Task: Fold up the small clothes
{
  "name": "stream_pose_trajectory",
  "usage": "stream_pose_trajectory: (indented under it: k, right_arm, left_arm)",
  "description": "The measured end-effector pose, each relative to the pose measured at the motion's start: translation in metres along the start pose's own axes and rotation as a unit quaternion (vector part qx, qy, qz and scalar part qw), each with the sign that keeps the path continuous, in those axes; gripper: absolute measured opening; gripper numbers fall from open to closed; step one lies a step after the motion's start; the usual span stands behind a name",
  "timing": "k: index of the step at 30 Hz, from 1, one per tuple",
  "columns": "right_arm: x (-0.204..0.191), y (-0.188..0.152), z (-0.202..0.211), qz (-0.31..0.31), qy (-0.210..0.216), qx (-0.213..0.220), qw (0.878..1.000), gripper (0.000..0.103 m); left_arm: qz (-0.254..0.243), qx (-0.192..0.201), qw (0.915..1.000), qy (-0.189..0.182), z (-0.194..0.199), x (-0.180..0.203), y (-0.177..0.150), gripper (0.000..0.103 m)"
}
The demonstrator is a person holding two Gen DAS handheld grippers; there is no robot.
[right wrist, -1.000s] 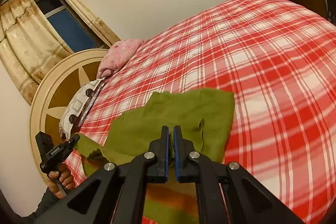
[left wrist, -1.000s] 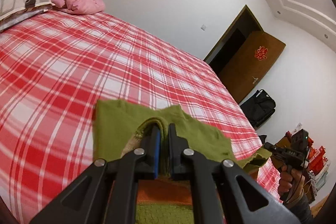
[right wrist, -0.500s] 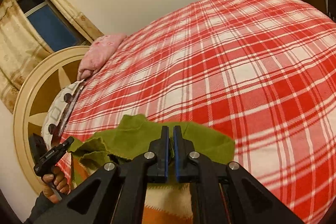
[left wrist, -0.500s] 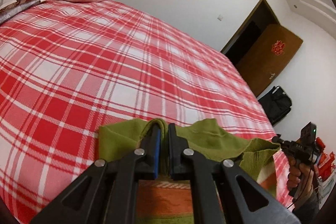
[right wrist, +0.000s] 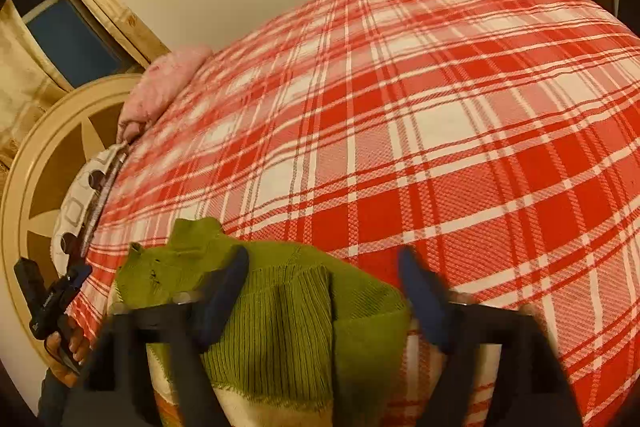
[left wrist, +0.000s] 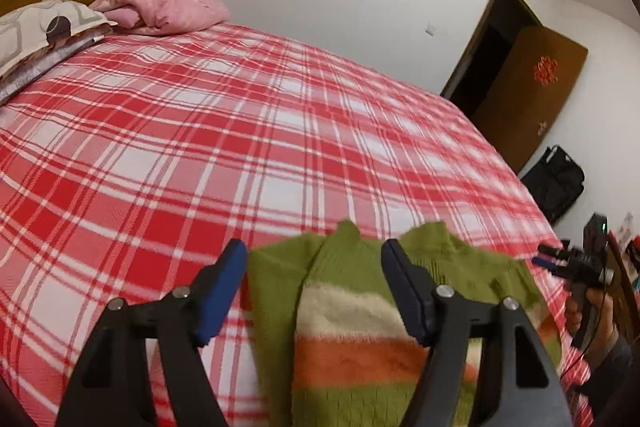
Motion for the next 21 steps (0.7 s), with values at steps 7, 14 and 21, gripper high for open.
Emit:
stream_pose_trajectory:
  k: [7, 14, 21]
  right_arm:
    - [-0.017, -0.023, -0.02, 0.072, -0.032, -0.047, 0.996, 0.05]
    - [-0.018, -0.007, -0.012, 0.101, -0.104, 0.004, 0.989, 0.004]
    - [0.006, -0.005, -0.025, 0.098, -0.148, -0.009, 0.984, 0.004]
  left_arm:
    - [-0.016, -0.037, 0.9989, 0.022, 0.004, -0.004, -0.051, 0.071]
    - [-0.057, -0.072, 0.9939, 0.06, 0.003, -0.009, -0.087, 0.071]
    - [-0.051, -0.052, 0.9946, 0.074, 0.014, -0.012, -0.076, 0.071]
Point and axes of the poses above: each gripper's, at about its wrist camera, not at the fingertips, and z roughly against the way its jaws point, x to its right, y to its top, the point moved 10 cm from there along -z, roughly the way its jaws point, and after that the axes turned 3 degrees about -z, right-handed, at the moved point
